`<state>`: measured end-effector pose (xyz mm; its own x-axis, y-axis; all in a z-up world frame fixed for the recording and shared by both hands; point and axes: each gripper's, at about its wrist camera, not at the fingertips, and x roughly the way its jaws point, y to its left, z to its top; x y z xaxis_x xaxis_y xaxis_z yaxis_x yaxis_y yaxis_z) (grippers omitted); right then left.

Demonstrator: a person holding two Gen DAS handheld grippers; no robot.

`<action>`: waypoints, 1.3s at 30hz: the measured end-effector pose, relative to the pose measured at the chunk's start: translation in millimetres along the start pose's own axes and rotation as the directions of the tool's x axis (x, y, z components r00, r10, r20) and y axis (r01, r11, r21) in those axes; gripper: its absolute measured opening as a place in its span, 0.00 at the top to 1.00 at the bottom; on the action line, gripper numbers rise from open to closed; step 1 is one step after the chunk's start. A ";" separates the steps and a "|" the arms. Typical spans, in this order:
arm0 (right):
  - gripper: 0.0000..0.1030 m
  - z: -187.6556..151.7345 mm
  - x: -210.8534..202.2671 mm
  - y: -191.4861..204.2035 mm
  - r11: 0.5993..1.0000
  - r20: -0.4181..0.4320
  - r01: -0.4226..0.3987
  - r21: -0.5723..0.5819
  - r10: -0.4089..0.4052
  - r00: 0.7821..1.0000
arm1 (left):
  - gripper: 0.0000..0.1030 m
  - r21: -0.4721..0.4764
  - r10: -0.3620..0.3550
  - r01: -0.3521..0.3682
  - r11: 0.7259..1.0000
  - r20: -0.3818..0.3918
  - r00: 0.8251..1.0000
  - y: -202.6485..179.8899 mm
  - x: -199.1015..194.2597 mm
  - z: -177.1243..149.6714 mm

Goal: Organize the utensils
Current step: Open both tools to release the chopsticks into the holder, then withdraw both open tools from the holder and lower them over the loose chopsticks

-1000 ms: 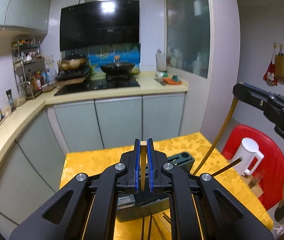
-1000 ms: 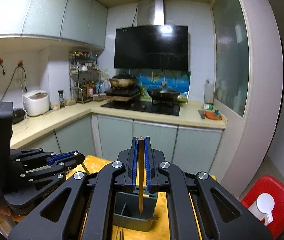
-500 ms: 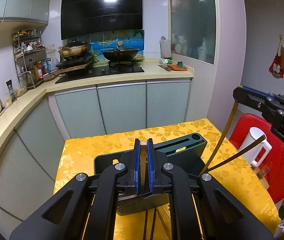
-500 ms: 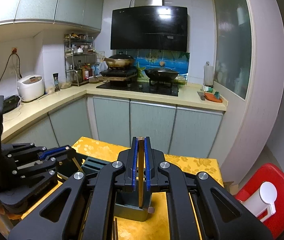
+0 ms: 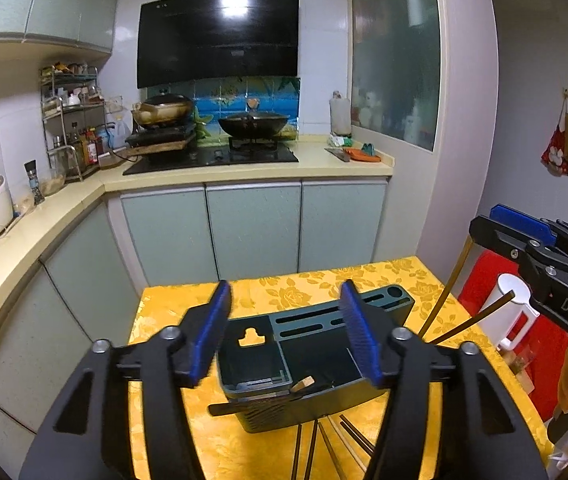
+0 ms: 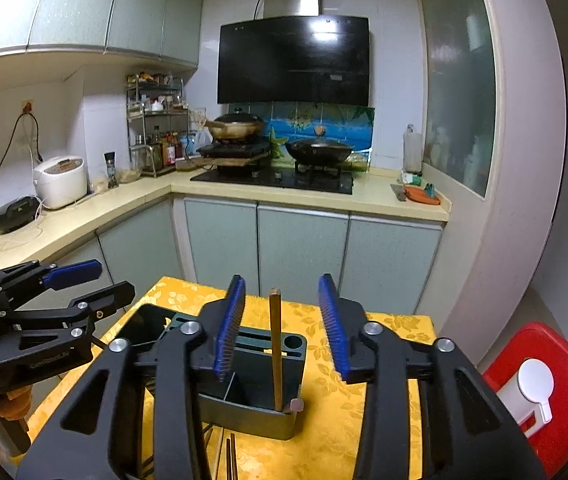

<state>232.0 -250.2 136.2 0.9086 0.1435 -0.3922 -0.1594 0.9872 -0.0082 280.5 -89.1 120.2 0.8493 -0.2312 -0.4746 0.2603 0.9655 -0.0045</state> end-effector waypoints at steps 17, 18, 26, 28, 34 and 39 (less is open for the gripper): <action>0.35 -21.3 -72.2 -4.8 1.000 0.121 0.015 -0.024 -0.012 0.993 | 0.18 -0.042 0.008 -0.006 0.999 0.049 0.999 27.3 -57.6 -31.3; 0.33 -24.8 -76.6 -5.0 1.000 0.128 0.016 -0.023 -0.013 0.992 | 0.18 -0.044 0.008 -0.006 0.999 0.047 0.999 28.8 -60.1 -35.3; 0.31 -55.8 -101.8 -6.6 0.999 0.145 0.032 -0.002 -0.032 0.989 | 0.18 -0.045 0.024 -0.023 0.999 0.035 0.999 36.5 -79.9 -70.9; 0.31 -64.9 -105.7 -6.8 0.999 0.138 0.033 0.004 -0.033 0.990 | 0.18 -0.046 0.024 -0.022 0.999 0.027 0.999 37.9 -84.0 -80.5; 0.31 -95.7 -108.9 -10.1 0.999 0.087 0.042 0.022 -0.044 0.995 | 0.18 -0.062 0.020 -0.020 0.998 -0.003 1.000 42.9 -90.5 -105.7; 0.31 -123.0 -113.2 -12.7 0.998 0.043 0.041 0.055 -0.043 0.998 | 0.18 -0.073 0.021 -0.023 0.997 -0.041 0.999 47.7 -91.0 -131.9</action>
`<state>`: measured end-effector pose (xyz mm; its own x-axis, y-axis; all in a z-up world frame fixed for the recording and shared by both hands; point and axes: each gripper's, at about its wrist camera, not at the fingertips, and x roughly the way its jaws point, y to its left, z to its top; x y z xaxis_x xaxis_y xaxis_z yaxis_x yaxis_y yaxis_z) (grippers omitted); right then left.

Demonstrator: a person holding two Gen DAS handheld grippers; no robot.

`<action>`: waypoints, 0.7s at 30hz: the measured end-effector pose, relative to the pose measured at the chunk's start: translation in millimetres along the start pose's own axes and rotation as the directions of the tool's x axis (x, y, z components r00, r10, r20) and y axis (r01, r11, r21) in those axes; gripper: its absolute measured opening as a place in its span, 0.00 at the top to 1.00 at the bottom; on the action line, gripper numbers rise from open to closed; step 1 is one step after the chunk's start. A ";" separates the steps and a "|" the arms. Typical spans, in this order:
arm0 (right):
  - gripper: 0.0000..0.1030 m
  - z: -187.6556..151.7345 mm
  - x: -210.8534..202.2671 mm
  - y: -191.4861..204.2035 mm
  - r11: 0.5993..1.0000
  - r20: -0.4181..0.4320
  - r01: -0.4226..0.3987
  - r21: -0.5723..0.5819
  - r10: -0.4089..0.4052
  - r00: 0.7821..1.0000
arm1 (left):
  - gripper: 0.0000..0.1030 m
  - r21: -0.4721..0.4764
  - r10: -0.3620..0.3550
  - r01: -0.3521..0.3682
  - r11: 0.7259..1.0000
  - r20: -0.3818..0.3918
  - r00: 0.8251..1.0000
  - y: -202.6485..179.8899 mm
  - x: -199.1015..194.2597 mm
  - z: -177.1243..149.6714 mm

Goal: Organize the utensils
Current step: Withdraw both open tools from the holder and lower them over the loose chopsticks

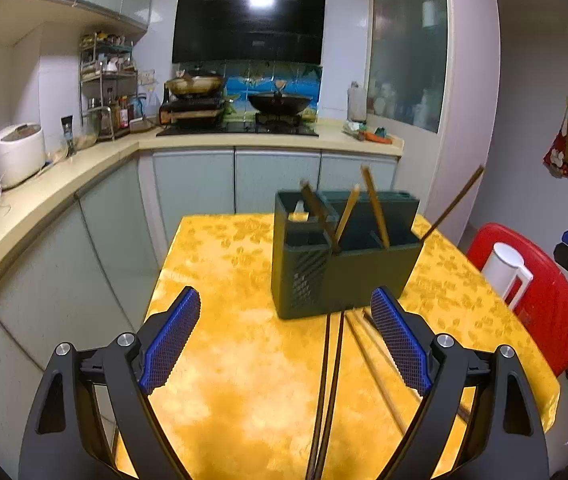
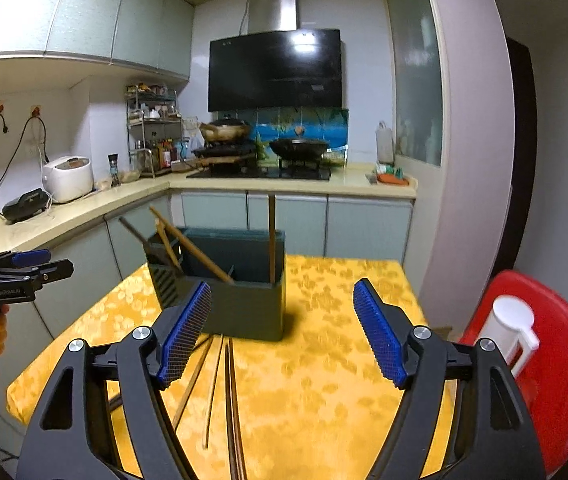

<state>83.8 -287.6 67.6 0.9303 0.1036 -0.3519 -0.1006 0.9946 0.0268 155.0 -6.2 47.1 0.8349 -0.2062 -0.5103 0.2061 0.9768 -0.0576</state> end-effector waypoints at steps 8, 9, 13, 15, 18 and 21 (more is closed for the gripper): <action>0.31 -39.6 -8.9 0.0 1.000 -0.056 -0.005 0.028 0.007 0.998 | 0.18 -0.015 0.017 -0.018 1.000 -0.050 0.999 10.9 1.6 -41.9; 0.31 -43.1 -9.6 1.4 1.000 -0.060 -0.002 0.026 0.004 0.998 | 0.18 -0.012 0.019 -0.020 1.000 -0.054 0.998 11.0 1.4 -47.0; 0.31 -57.8 -13.8 7.4 1.000 -0.067 0.004 0.007 -0.004 0.998 | 0.18 0.001 0.033 -0.033 0.999 -0.074 0.997 12.1 0.2 -69.2; 0.31 -65.9 -16.2 11.4 1.000 -0.071 -0.001 -0.001 0.001 0.997 | 0.18 0.001 0.035 -0.035 0.999 -0.084 0.996 13.1 -0.6 -80.7; 0.31 -74.7 -18.5 14.6 1.000 -0.076 0.000 -0.012 -0.001 0.997 | 0.18 0.002 0.040 -0.040 0.999 -0.096 0.995 15.7 -1.3 -94.8; 0.31 -84.7 -22.0 18.1 1.000 -0.082 0.002 -0.013 -0.003 0.997 | 0.18 0.014 0.050 -0.049 0.999 -0.107 0.993 16.0 -1.7 -109.0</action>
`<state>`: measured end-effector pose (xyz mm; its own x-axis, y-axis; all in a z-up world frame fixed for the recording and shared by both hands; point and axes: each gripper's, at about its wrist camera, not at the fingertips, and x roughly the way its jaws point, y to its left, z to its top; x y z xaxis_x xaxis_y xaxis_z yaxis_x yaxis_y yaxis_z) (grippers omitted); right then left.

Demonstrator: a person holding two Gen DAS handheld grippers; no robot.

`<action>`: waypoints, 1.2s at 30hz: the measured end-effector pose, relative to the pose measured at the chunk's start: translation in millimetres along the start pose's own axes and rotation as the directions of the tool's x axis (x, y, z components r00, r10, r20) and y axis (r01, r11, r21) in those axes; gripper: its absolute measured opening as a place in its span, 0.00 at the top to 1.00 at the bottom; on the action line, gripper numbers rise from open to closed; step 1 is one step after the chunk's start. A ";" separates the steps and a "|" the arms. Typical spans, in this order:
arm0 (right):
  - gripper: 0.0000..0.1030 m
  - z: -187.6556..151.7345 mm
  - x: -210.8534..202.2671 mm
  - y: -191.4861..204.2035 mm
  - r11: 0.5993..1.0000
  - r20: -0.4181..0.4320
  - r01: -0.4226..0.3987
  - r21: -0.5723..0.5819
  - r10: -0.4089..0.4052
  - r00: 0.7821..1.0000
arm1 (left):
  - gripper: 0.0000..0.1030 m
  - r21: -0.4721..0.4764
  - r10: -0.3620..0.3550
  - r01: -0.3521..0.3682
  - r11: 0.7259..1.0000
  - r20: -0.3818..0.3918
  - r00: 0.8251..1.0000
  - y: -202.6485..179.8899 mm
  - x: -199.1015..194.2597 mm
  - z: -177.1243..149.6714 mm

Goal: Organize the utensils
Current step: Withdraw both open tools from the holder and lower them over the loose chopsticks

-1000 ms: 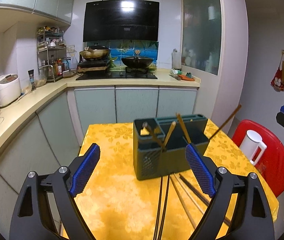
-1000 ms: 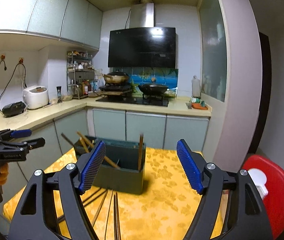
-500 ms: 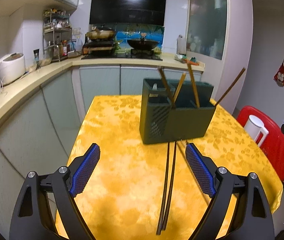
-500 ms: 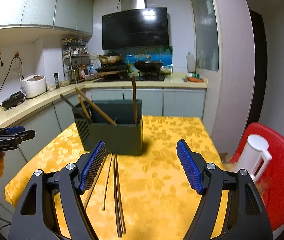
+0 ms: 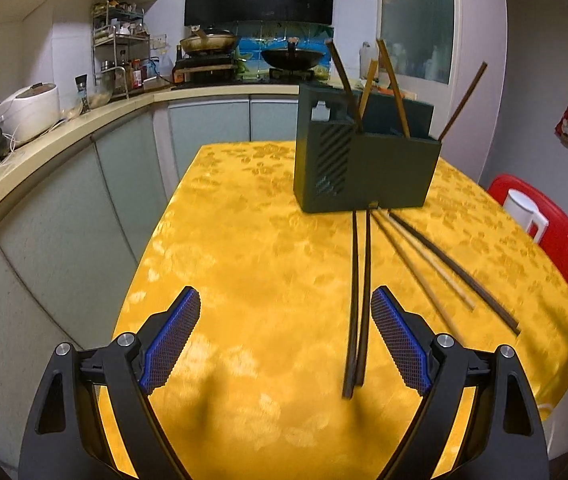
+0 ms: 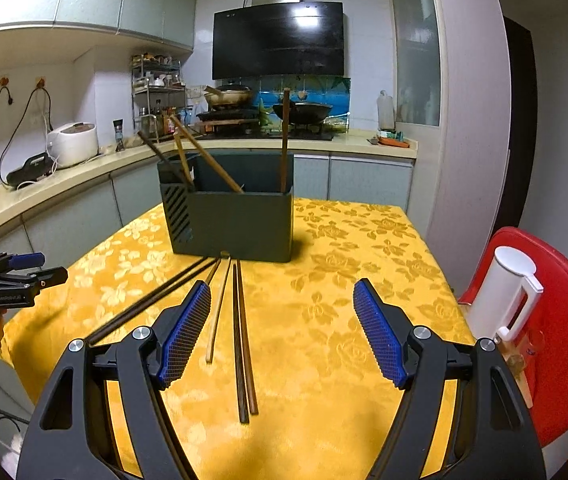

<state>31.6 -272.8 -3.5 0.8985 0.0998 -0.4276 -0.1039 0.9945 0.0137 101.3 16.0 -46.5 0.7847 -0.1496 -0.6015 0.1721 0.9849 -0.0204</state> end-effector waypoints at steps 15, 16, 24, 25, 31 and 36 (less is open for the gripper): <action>0.31 -26.1 -1.9 2.8 1.000 -0.018 0.000 0.022 0.001 1.000 | 0.18 0.110 -0.010 0.018 0.994 -0.076 0.997 -14.3 13.5 -46.8; 0.31 -27.6 -0.7 2.5 1.000 -0.023 0.003 0.022 -0.002 1.000 | 0.18 0.120 -0.008 0.017 0.993 -0.081 0.997 -16.0 14.9 -49.2; 0.31 -36.8 6.3 -4.8 0.999 -0.049 0.039 0.027 -0.038 0.998 | 0.19 0.185 0.048 -0.028 0.982 -0.107 0.993 -24.9 29.0 -58.8; 0.31 -37.5 6.8 -4.6 0.999 -0.050 0.040 0.028 -0.039 0.998 | 0.19 0.176 0.050 -0.030 0.984 -0.107 0.993 -23.0 29.1 -58.1; 0.31 -42.7 12.0 -5.3 0.999 -0.069 0.042 0.025 -0.041 0.997 | 0.19 0.116 0.077 -0.064 0.991 -0.117 0.990 -9.5 33.7 -55.3; 0.31 -49.7 20.0 -6.6 0.999 -0.094 0.036 0.006 -0.035 0.995 | 0.19 0.080 0.071 -0.062 0.995 -0.121 0.990 -4.1 35.8 -54.5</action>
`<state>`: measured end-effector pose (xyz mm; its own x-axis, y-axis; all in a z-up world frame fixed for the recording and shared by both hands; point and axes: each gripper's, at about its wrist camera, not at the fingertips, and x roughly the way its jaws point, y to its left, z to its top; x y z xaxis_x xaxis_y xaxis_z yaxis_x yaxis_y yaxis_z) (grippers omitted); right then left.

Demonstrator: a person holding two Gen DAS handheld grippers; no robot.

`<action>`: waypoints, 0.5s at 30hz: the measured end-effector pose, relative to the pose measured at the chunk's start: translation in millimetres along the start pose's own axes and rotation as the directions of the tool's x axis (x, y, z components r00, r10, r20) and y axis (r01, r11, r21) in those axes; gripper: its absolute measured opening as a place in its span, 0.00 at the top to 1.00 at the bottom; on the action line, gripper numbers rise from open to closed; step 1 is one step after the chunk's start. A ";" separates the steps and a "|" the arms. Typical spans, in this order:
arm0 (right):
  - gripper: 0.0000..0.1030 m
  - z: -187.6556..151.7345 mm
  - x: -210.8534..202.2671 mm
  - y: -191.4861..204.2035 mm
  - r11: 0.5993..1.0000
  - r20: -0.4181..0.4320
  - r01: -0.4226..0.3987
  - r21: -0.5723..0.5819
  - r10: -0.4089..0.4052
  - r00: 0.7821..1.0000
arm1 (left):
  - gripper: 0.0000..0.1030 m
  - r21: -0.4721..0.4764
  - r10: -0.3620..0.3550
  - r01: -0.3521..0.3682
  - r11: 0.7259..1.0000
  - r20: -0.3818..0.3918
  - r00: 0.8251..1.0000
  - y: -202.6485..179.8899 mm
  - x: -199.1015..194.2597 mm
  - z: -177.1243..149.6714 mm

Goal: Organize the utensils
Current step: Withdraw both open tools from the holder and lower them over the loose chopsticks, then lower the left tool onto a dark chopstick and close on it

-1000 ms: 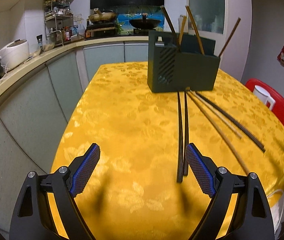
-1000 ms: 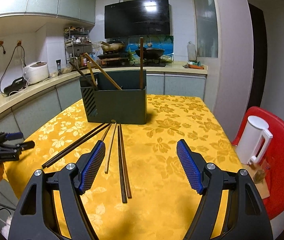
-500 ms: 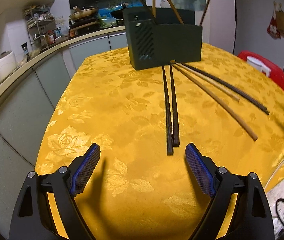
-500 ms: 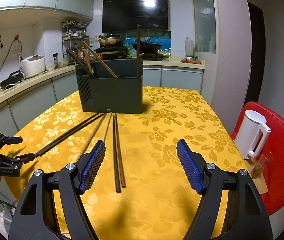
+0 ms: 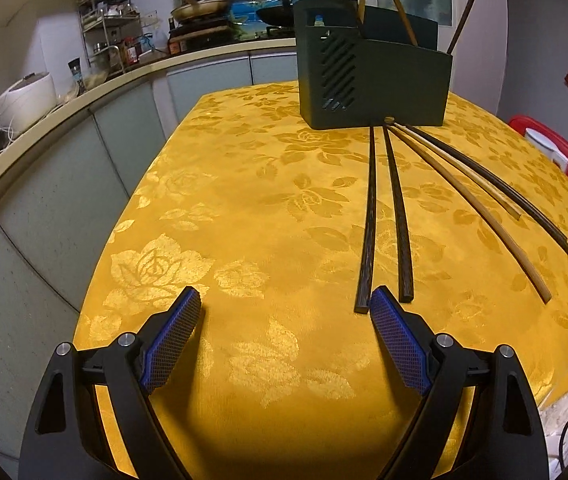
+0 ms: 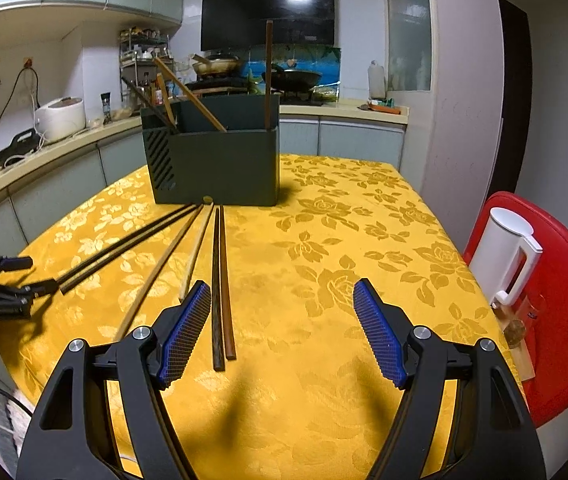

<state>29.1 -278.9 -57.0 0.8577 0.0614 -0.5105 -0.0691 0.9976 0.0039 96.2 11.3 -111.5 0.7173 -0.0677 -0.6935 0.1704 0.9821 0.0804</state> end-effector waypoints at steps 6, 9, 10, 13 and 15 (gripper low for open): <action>0.31 -9.7 8.8 2.3 0.999 -0.033 -0.016 -0.052 0.015 0.999 | 0.19 0.001 -0.001 0.001 1.000 0.000 1.000 0.1 1.0 0.5; 0.36 -14.7 17.8 2.9 0.997 -0.066 -0.021 -0.068 0.017 0.998 | 0.19 0.003 0.001 -0.001 1.000 0.001 1.000 0.1 0.8 0.4; 0.37 -16.6 20.8 3.1 0.997 -0.080 -0.023 -0.072 0.018 0.997 | 0.19 0.002 0.000 0.000 1.000 0.001 1.000 0.4 0.9 0.4; 0.38 -21.9 28.8 3.4 0.996 -0.112 -0.026 -0.085 0.017 0.994 | 0.19 0.000 -0.001 0.001 1.000 0.000 1.000 0.3 1.1 0.8; 0.38 -25.0 32.0 5.6 0.995 -0.129 -0.032 -0.097 0.019 0.991 | 0.19 0.000 -0.001 0.001 1.000 0.000 1.000 -0.2 1.0 0.9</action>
<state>43.4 -272.2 -94.9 0.7835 0.0759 -0.6167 -0.1453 0.9874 -0.0630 97.5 10.9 -111.5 0.7171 -0.0689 -0.6936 0.1715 0.9819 0.0798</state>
